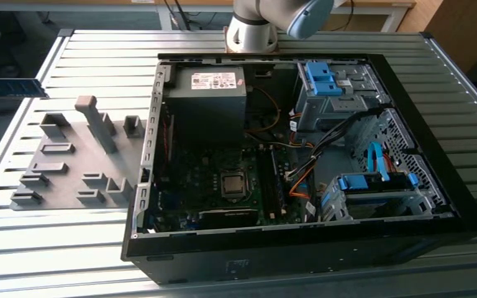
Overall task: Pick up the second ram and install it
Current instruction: 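Pick up the second ram and move it above second insertion slot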
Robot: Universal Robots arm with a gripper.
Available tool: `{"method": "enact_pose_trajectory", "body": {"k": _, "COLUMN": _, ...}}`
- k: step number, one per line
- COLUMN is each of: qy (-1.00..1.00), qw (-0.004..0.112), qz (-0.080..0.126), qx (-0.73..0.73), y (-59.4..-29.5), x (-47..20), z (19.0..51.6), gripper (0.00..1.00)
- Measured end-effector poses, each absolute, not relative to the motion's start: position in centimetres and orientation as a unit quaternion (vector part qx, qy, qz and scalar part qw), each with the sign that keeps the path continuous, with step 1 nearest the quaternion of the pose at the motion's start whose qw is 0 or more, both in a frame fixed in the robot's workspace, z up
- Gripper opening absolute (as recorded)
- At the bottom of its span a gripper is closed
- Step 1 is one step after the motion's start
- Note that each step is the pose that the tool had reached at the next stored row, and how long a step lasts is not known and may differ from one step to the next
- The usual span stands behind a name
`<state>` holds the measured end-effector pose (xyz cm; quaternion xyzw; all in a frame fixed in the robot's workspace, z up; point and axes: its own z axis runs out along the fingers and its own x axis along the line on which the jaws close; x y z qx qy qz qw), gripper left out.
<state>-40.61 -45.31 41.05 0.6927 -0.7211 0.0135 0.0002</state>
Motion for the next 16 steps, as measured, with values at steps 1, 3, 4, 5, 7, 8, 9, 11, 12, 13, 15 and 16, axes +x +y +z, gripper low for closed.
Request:
{"method": "enact_pose_trajectory", "body": {"k": 1, "qy": -0.721, "qw": 0.000, "qz": 0.013, "qx": 0.693, "y": -45.31, "x": -40.61, "z": 41.11, "gripper": 0.14}}
{"method": "enact_pose_trajectory", "body": {"k": 3, "qy": -0.721, "qw": 0.000, "qz": 0.013, "qx": 0.693, "y": -45.30, "x": -40.60, "z": 41.12, "gripper": 0.14}}
{"method": "enact_pose_trajectory", "body": {"k": 4, "qy": -0.721, "qw": 0.000, "qz": 0.013, "qx": 0.693, "y": -45.30, "x": -40.60, "z": 41.12, "gripper": 0.14}}
{"method": "enact_pose_trajectory", "body": {"k": 5, "qy": -0.721, "qw": 0.000, "qz": 0.013, "qx": 0.693, "y": -45.30, "x": -40.60, "z": 41.12, "gripper": 0.14}}
{"method": "enact_pose_trajectory", "body": {"k": 7, "qy": -0.721, "qw": 0.000, "qz": 0.013, "qx": 0.693, "y": -45.30, "x": -40.55, "z": 41.13, "gripper": 0.14}}
{"method": "enact_pose_trajectory", "body": {"k": 8, "qy": -0.721, "qw": 0.000, "qz": 0.013, "qx": 0.693, "y": -45.30, "x": -40.51, "z": 41.12, "gripper": 0.14}}
{"method": "enact_pose_trajectory", "body": {"k": 9, "qy": -0.721, "qw": 0.000, "qz": 0.013, "qx": 0.693, "y": -45.31, "x": -40.47, "z": 41.12, "gripper": 0.14}}
{"method": "enact_pose_trajectory", "body": {"k": 11, "qy": -0.721, "qw": 0.000, "qz": 0.013, "qx": 0.693, "y": -45.31, "x": -40.34, "z": 41.12, "gripper": 0.14}}
{"method": "enact_pose_trajectory", "body": {"k": 12, "qy": -0.721, "qw": 0.000, "qz": 0.013, "qx": 0.693, "y": -45.30, "x": -40.25, "z": 41.13, "gripper": 0.14}}
{"method": "enact_pose_trajectory", "body": {"k": 13, "qy": -0.721, "qw": 0.000, "qz": 0.013, "qx": 0.693, "y": -45.31, "x": -40.16, "z": 41.13, "gripper": 0.14}}
{"method": "enact_pose_trajectory", "body": {"k": 15, "qy": -0.721, "qw": 0.000, "qz": 0.013, "qx": 0.693, "y": -45.30, "x": -39.98, "z": 41.12, "gripper": 0.14}}
{"method": "enact_pose_trajectory", "body": {"k": 16, "qy": -0.721, "qw": 0.000, "qz": 0.013, "qx": 0.693, "y": -45.30, "x": -39.91, "z": 41.12, "gripper": 0.14}}
